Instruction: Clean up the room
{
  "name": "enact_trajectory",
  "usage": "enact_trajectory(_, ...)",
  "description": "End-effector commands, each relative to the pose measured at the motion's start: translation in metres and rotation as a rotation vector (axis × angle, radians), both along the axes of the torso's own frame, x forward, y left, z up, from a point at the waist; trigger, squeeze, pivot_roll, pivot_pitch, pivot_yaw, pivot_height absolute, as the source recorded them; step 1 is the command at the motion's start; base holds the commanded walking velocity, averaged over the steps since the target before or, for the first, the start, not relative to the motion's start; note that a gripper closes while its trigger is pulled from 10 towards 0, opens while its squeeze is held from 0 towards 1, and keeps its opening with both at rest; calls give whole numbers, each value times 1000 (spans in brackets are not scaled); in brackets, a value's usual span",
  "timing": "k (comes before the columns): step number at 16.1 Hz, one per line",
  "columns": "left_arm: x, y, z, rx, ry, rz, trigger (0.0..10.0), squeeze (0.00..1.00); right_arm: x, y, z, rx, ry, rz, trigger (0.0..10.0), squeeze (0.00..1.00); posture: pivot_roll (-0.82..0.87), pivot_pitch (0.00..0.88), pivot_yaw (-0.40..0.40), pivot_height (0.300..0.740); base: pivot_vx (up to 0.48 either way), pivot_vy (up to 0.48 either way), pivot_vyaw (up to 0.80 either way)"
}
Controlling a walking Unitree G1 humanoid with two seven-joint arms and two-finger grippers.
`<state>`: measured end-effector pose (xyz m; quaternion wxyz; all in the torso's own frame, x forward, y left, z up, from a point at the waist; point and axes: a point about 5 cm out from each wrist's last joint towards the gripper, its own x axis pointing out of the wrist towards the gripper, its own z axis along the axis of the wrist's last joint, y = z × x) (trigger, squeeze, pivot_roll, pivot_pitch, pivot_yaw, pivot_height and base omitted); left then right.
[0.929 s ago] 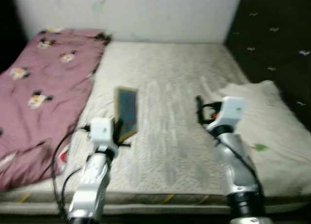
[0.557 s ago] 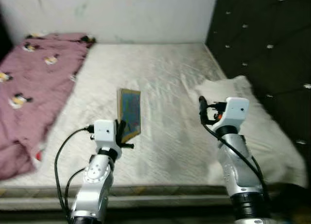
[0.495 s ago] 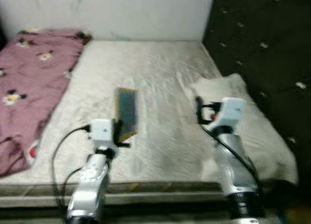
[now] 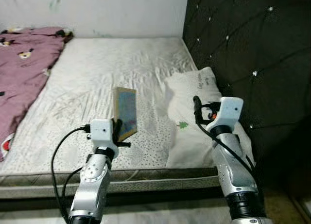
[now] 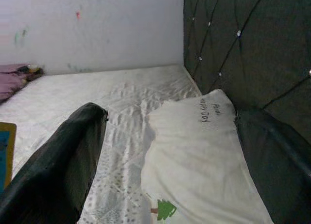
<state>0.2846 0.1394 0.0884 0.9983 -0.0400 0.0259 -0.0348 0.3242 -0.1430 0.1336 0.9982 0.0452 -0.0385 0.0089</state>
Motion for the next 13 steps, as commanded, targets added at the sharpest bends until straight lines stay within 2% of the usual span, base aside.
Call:
enact_trajectory(1,-1,8,12,18,-76,36,10000,0,-1,0,1,-3,-7,7,10000,0,-5,26,18,740,0,0,0)
enact_trajectory(4,-9,23,17,38,-122,87,10000,0,-5,-2,0,-10,-6,11,10000,0,0,19,16,740,0,0,0)
enact_trajectory(7,-26,36,21,103,-152,119,10000,0,-22,-11,-8,-63,4,29,10000,0,3,16,18,740,0,0,0)
enact_trajectory(10,-55,42,15,163,-133,127,10000,0,-50,-20,-30,-150,72,93,10000,0,10,9,10,740,0,0,0)
enact_trajectory(13,-62,41,11,192,-118,120,10000,0,-56,-24,-41,-177,108,104,10000,0,16,0,9,740,0,0,0)
